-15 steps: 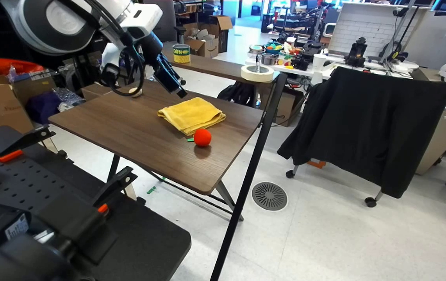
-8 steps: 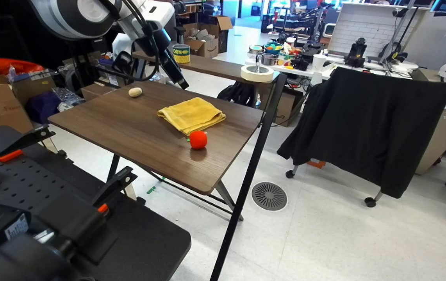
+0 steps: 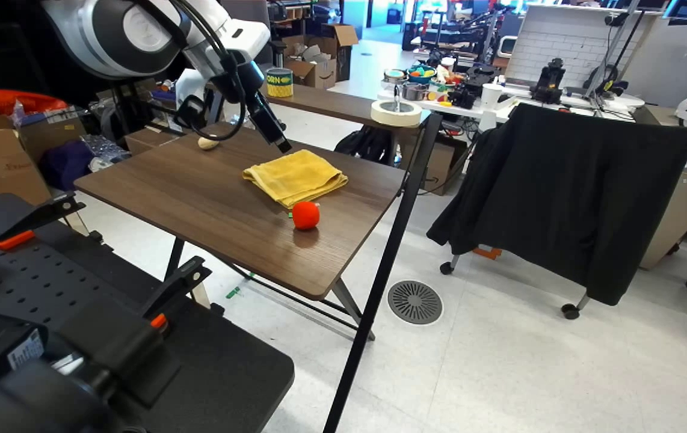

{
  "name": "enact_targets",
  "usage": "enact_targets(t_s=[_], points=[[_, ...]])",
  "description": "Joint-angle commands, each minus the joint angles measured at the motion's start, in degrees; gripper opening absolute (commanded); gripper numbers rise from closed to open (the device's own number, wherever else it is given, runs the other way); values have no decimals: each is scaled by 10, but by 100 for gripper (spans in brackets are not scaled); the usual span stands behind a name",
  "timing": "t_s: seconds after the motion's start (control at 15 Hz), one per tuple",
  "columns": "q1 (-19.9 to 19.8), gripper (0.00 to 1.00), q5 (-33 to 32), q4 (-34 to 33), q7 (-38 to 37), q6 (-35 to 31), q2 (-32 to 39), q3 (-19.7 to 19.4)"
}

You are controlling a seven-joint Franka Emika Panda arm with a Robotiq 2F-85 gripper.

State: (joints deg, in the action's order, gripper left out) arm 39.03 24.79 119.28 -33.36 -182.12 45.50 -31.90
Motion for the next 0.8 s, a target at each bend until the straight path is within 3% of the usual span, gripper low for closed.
enact_targets(t_s=[0.0,0.33,0.4,0.47,0.73], points=[[-31,100,-6,-75,-25,40,66,-1],[-90,100,-41,-196,-58,120,131,14],[-111,100,-56,-214,-50,136,128,34],[-90,100,-63,-156,-62,95,109,20],[-115,100,-80,-195,-63,117,118,38]])
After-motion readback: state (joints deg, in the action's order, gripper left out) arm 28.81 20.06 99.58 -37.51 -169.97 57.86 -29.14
